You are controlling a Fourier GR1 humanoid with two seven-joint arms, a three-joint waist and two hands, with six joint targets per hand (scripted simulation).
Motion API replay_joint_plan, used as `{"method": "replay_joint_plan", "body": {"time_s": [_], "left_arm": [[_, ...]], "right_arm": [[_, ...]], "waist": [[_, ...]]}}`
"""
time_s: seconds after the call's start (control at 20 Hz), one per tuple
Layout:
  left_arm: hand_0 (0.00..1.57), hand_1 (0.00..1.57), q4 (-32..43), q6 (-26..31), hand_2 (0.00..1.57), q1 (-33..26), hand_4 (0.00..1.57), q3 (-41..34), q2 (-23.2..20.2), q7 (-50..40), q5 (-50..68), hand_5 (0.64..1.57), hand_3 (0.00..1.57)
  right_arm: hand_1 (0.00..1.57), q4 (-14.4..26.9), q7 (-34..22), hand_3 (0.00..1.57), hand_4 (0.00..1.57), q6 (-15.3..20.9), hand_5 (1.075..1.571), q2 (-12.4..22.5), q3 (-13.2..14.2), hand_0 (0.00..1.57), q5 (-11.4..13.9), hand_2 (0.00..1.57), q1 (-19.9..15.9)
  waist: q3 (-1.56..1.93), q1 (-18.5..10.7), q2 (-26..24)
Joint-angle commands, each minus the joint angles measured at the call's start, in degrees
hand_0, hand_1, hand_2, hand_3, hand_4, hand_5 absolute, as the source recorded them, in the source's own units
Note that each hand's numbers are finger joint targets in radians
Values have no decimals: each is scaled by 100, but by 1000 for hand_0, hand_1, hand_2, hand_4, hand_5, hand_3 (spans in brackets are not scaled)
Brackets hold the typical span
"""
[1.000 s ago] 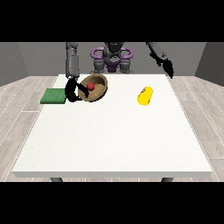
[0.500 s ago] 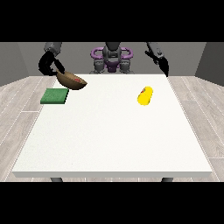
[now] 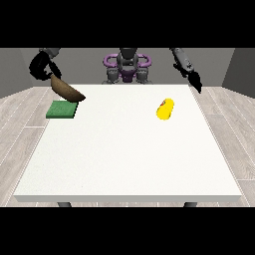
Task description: Pick the cup and pour the ball into the bowl, then pick the bowl and place it on the pad
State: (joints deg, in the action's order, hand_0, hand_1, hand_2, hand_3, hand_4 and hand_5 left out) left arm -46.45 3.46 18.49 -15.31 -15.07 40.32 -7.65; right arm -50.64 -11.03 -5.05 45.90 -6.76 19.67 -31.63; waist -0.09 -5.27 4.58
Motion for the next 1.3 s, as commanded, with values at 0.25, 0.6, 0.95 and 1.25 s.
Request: {"method": "replay_joint_plan", "body": {"time_s": [0.25,0.6,0.95,1.25], "left_arm": [[0,0,-462,695,0,204,772,-626,-698,745,744,1193,0],[0,0,-666,1070,0,159,890,-1026,-1127,647,1207,1191,0],[0,0,-1060,1258,0,-251,859,-1120,-1265,555,1366,1185,0],[0,0,-1399,1184,0,-366,857,-1203,-1252,350,1531,1168,0]], "right_arm": [[1571,1356,1625,1571,1424,1120,1564,316,1150,1571,-143,1571,129],[1571,2015,2108,1571,1223,1416,1548,-216,1910,1571,-806,1571,-37],[1571,2704,1841,1268,254,670,1415,-20,2922,1571,-1827,1494,-439],[0,2973,1700,0,0,332,1246,603,3208,0,-2000,575,-801]], "waist": [[24,-364,1450],[29,-294,1951],[31,-243,1878],[20,-179,1964]]}}
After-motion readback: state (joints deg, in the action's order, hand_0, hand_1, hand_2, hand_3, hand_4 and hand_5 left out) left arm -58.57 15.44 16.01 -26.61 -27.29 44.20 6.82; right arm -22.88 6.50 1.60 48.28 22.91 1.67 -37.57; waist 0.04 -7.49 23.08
